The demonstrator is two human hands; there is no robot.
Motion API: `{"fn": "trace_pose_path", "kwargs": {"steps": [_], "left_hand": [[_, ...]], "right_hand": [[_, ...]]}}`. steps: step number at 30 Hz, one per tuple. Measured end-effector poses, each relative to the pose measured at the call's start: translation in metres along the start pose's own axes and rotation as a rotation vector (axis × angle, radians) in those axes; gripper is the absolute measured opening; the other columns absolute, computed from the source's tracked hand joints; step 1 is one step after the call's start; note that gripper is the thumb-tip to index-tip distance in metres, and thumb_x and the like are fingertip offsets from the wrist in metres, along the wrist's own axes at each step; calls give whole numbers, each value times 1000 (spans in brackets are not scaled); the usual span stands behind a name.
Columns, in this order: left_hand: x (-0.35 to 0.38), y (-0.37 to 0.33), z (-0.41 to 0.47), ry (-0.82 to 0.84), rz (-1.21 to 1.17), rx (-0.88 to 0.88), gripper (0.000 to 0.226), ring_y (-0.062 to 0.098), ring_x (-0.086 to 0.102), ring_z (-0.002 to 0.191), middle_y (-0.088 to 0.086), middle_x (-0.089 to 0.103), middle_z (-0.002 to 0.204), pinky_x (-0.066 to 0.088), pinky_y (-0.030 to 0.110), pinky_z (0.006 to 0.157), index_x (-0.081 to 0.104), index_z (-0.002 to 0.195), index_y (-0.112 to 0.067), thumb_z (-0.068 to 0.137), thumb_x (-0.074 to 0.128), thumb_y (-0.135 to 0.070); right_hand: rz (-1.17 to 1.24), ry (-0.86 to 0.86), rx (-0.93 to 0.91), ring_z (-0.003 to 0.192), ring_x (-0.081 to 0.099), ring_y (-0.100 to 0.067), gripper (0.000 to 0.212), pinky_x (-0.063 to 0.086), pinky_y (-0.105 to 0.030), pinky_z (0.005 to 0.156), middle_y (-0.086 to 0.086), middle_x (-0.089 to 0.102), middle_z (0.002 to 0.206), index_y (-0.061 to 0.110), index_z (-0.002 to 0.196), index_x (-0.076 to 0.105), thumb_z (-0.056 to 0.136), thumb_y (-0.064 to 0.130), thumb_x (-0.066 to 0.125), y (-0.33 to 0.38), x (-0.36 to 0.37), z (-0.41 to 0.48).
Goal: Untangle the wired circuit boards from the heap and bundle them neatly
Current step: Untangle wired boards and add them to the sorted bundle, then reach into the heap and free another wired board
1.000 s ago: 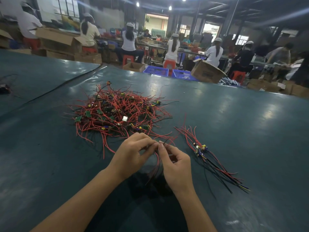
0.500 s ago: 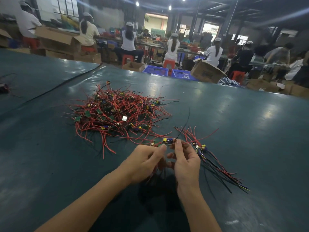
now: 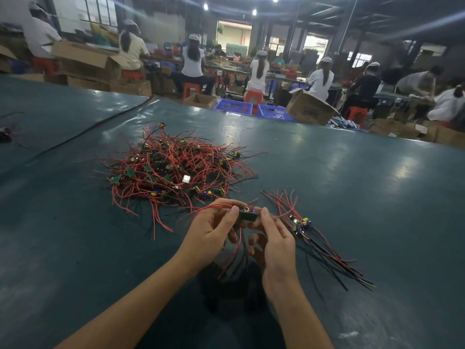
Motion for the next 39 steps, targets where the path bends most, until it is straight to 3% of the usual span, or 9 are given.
{"fn": "trace_pose_path", "kwargs": {"steps": [4, 8, 12, 16, 20, 24, 28, 33, 39], "left_hand": [[-2, 3, -2, 23, -21, -56, 16, 14, 64, 61, 2, 70, 78, 44, 18, 47, 65, 99, -18, 100, 50, -17], [-2, 3, -1, -7, -171, -215, 42, 21, 63, 61, 5, 70, 78, 48, 24, 49, 61, 98, -16, 83, 58, -55], [1, 6, 1, 2, -164, -357, 60, 22, 70, 65, 10, 73, 77, 54, 27, 57, 71, 89, -7, 71, 59, -63], [-1, 6, 1, -43, -38, -261, 38, 16, 63, 58, 5, 69, 65, 49, 26, 59, 72, 68, -16, 77, 64, -52], [0, 8, 1, -25, -140, -259, 11, 10, 57, 53, 3, 69, 70, 43, 18, 45, 73, 81, -17, 88, 67, -24], [3, 12, 0, 5, -131, -313, 31, 23, 69, 76, 8, 75, 87, 54, 33, 69, 76, 84, -18, 76, 76, -48], [3, 15, -2, 22, -75, -338, 50, 21, 73, 75, 5, 76, 84, 54, 27, 66, 78, 83, -23, 65, 70, -69], [-2, 17, 1, -70, -93, -341, 30, 24, 71, 72, 9, 74, 78, 57, 37, 70, 73, 75, -23, 70, 76, -52], [-5, 22, 2, -58, -48, -381, 19, 28, 73, 78, 10, 75, 80, 57, 41, 77, 73, 75, -18, 78, 78, -37]], "right_hand": [[-4, -16, -16, 54, 51, -12, 14, 46, -28, 51, -1, 59, 63, 24, 75, 75, 86, 32, 70, 1, -2, 0], [3, 52, -58, 45, 46, -5, 14, 39, -18, 40, 5, 55, 56, 19, 77, 71, 90, 18, 66, 1, -1, -1], [-10, 165, -29, 59, 64, -11, 26, 53, -23, 51, -3, 71, 71, 22, 71, 75, 93, 14, 62, -3, 6, -4], [-24, 96, -2, 64, 69, -19, 27, 55, -28, 53, -8, 73, 74, 22, 68, 74, 93, 25, 62, -5, 3, -1], [48, -7, 56, 54, 66, -16, 22, 54, -27, 48, -8, 74, 74, 16, 72, 73, 90, 28, 66, -5, -3, 2], [14, -18, 39, 48, 59, -8, 17, 47, -21, 41, -3, 74, 75, 16, 78, 70, 88, 29, 68, -5, -2, 0], [-41, 36, -35, 67, 66, -20, 24, 56, -28, 57, -7, 72, 75, 21, 68, 73, 90, 27, 66, -5, 4, -3], [-140, 17, -40, 76, 67, -29, 28, 57, -48, 80, -17, 71, 79, 14, 73, 68, 93, 33, 63, -4, 3, -3], [-98, -44, 10, 60, 61, -22, 28, 55, -37, 60, -8, 71, 70, 23, 63, 75, 89, 29, 69, -3, 0, -2]]}}
Point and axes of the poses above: each hand's wrist, its own z-axis towards the middle knuckle, its own x-axis out of the palm, y = z × x, the point moved 3 cm from there along z, towards the middle knuckle
